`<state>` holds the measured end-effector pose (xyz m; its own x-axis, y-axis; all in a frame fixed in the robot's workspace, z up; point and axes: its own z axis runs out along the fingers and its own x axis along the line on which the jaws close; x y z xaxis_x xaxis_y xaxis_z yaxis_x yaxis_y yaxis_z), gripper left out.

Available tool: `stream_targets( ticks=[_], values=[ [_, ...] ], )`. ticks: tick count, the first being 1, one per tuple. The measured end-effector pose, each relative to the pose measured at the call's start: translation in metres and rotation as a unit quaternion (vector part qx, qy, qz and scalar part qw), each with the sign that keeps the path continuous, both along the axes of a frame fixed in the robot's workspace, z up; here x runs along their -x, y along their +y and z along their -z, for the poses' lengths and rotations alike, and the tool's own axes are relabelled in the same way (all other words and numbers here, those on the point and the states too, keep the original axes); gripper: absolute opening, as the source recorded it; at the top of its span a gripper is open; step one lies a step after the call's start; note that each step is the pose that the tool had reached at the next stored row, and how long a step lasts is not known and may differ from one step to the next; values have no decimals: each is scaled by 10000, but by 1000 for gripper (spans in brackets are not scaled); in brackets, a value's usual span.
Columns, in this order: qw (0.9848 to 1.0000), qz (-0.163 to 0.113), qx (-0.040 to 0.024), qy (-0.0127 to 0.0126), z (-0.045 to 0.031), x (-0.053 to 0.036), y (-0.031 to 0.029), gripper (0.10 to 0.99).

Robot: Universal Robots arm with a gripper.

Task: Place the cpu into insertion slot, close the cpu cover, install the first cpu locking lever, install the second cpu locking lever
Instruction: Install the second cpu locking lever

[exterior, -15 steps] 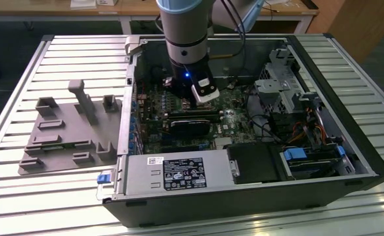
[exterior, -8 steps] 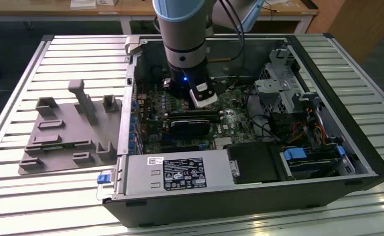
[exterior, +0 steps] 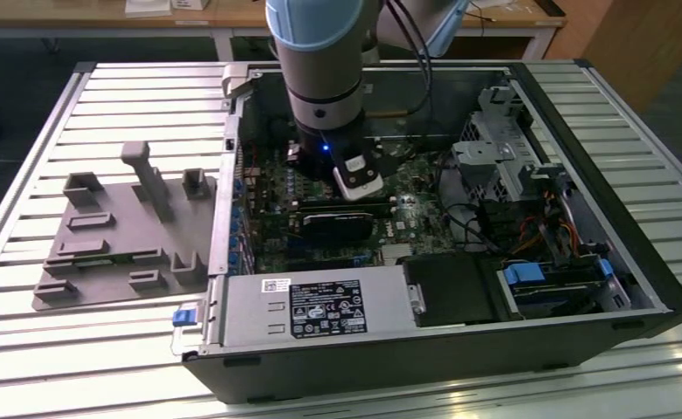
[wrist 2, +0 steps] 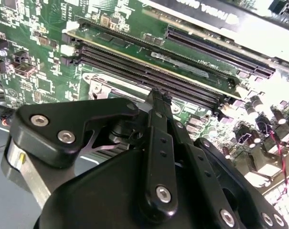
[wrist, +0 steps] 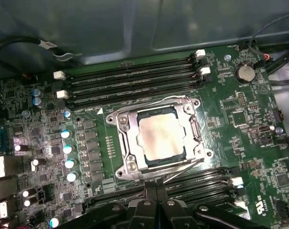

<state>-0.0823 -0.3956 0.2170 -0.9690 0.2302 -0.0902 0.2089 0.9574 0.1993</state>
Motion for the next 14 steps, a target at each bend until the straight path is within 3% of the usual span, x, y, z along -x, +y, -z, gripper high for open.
stream_targets(
  ticks=[9,14],
  values=[
    [9997,-153,-165,0,69,32,-10,102],
    [9995,-183,-262,-1,99,62,-47,102]
  ],
)
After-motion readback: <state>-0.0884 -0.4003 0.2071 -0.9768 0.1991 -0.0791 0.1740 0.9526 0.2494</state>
